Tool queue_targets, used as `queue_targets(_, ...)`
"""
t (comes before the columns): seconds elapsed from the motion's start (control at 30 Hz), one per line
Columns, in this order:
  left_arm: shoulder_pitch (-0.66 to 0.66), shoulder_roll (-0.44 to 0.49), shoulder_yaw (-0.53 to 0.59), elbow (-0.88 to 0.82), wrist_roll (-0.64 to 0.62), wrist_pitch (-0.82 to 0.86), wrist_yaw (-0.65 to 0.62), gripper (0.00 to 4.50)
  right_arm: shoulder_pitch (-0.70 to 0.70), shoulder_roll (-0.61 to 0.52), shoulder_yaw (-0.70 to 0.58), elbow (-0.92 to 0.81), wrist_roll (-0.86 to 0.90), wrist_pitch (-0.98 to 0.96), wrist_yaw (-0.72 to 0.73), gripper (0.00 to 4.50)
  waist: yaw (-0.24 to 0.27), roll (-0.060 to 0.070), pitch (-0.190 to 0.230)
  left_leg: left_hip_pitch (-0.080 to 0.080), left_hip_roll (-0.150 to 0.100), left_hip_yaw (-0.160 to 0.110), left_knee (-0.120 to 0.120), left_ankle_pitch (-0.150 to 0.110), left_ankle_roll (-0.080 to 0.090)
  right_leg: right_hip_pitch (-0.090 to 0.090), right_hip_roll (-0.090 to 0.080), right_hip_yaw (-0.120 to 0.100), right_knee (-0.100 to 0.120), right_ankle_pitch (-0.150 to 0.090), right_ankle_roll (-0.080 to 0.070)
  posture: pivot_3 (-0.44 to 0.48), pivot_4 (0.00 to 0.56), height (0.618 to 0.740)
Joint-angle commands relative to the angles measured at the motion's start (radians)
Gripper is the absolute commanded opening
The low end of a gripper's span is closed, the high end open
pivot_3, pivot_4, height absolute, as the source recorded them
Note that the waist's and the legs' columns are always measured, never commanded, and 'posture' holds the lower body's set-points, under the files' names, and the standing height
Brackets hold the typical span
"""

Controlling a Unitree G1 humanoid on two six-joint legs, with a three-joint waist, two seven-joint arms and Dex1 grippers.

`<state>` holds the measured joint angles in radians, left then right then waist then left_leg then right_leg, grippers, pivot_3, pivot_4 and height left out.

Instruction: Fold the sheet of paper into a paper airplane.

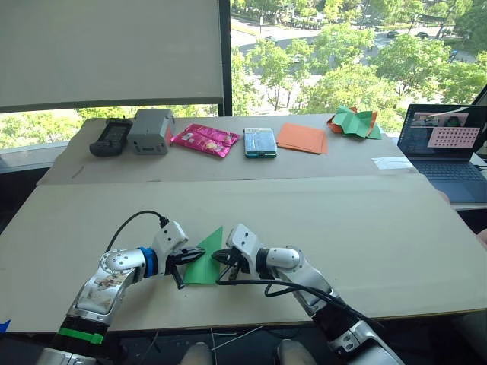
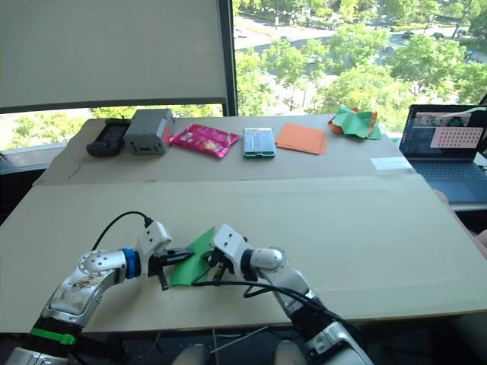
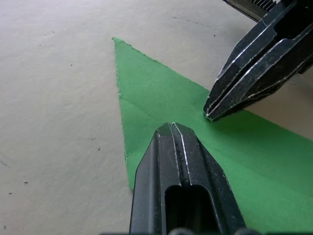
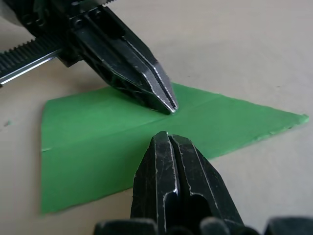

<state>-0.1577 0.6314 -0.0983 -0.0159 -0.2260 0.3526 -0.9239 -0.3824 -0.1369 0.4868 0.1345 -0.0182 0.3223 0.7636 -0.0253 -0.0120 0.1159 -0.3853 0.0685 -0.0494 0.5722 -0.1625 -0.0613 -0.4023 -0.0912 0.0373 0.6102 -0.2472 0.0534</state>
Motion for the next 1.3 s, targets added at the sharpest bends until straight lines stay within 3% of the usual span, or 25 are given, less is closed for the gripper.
queue_targets(0.03,0.009,0.013,-0.021,0.016,0.018,0.024,-0.009,0.00,0.054,-0.040,0.090,-0.013,-0.013,0.091,0.074,0.03,0.001,0.000,0.000,0.000,0.000,0.000,0.000,0.000,0.000,0.000,0.000,0.000,0.000,0.000,0.000,0.000,0.150,0.706)
queue_targets(0.3,0.015,0.017,-0.024,0.011,0.020,0.026,-0.014,0.00,0.088,-0.084,0.126,-0.088,-0.001,0.178,0.124,0.03,0.002,-0.001,-0.001,0.000,0.000,0.000,0.000,-0.001,-0.001,0.000,0.000,0.000,-0.001,0.000,0.000,0.000,0.150,0.706)
queue_targets(0.8,0.029,0.025,-0.025,-0.004,0.018,0.037,-0.016,0.00,0.119,-0.129,0.146,-0.157,-0.006,0.173,0.123,0.03,0.005,-0.002,-0.003,0.001,0.000,0.001,0.000,-0.003,-0.005,0.000,-0.001,0.000,-0.002,0.000,0.000,0.000,0.150,0.706)
queue_targets(1.07,0.013,0.019,0.032,-0.072,-0.040,0.065,0.000,0.00,0.136,-0.172,-0.128,-0.398,0.177,0.245,0.089,0.03,0.014,-0.005,0.008,-0.003,0.000,0.000,0.000,-0.003,-0.005,-0.002,-0.001,0.000,-0.005,0.000,0.000,0.000,0.150,0.706)
queue_targets(1.3,-0.003,0.102,0.119,-0.098,-0.087,0.045,-0.061,0.00,0.163,-0.187,-0.197,-0.588,0.255,0.384,0.005,0.03,0.006,-0.008,0.018,-0.005,0.000,0.000,0.000,-0.003,-0.005,-0.005,-0.001,-0.001,-0.012,0.000,0.000,0.000,0.150,0.706)
